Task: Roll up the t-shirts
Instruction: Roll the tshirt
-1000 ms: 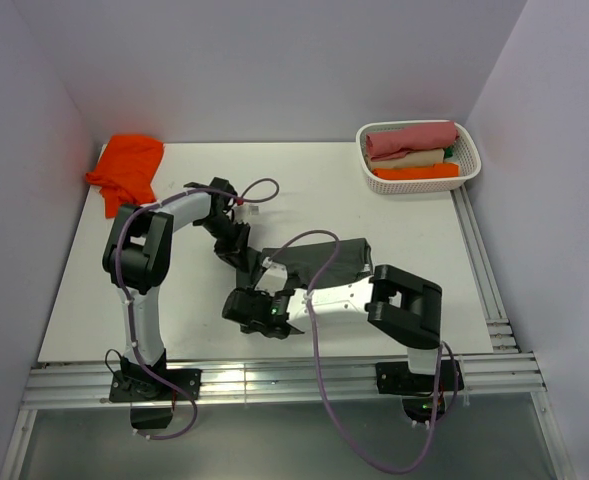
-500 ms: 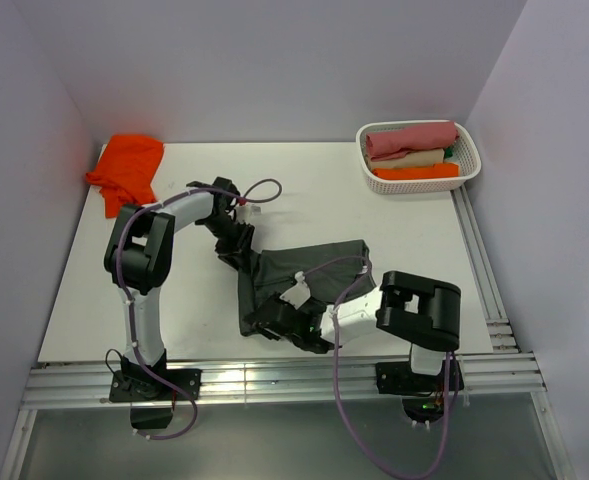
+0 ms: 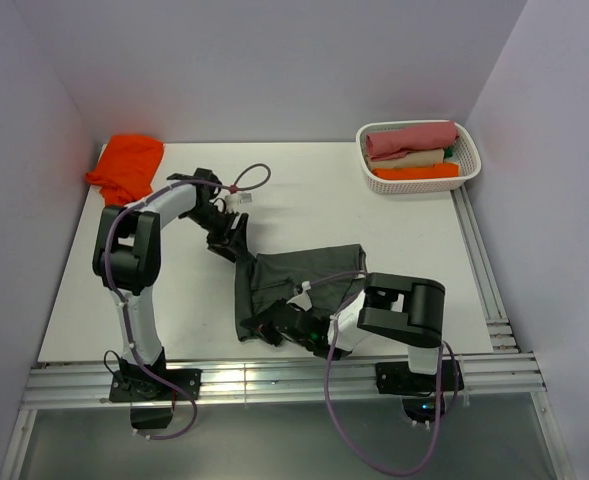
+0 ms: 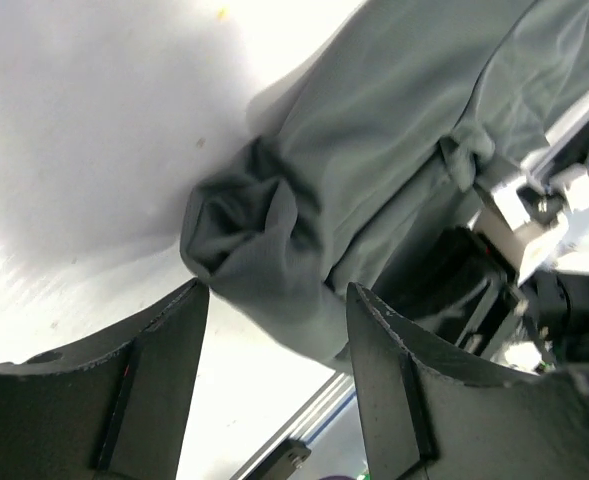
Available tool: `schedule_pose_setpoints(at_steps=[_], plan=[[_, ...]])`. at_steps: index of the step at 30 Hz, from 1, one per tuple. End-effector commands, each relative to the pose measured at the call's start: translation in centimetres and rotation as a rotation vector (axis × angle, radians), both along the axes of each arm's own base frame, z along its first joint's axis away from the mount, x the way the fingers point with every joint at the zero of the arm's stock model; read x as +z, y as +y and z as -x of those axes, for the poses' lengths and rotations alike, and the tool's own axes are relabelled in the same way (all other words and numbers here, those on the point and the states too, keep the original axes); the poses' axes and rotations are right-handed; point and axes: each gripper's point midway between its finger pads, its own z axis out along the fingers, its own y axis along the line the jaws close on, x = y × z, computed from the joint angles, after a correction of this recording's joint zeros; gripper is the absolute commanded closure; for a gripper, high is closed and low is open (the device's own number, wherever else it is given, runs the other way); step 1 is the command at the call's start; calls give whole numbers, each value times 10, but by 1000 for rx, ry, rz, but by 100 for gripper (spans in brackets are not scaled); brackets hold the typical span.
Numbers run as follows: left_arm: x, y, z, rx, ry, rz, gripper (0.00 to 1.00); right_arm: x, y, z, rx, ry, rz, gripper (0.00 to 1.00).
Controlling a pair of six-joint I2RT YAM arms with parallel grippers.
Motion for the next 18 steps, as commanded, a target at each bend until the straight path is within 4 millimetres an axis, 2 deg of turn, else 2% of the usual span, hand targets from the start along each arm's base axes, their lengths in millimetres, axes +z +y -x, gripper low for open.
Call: schedule_pose_setpoints(at_steps=[1,7,10,13,14,16,17,18], plan=[[11,5,13,-51,1,86,38,-47,-26,14,35,77,139,96],[-17,9,24,-54,35,72,38,-51,-26,13,28,85,115,96],[-26,8,24,-31,66,62,45,-50,-23,13,33,87,94,95],[-31,10,16,-4,56,19,59,-48,-22,12,33,78,111,88],[-30,9,13,13,57,7,70,-55,-28,14,43,78,161,82],[-32,12,10,32,55,-41,80,-46,-23,9,44,52,192,73],[-31,13,7,34,45,-57,86,-58,-36,12,57,55,293,64],[-31,14,6,37,37,-74,89,-58,-39,9,47,38,333,60]])
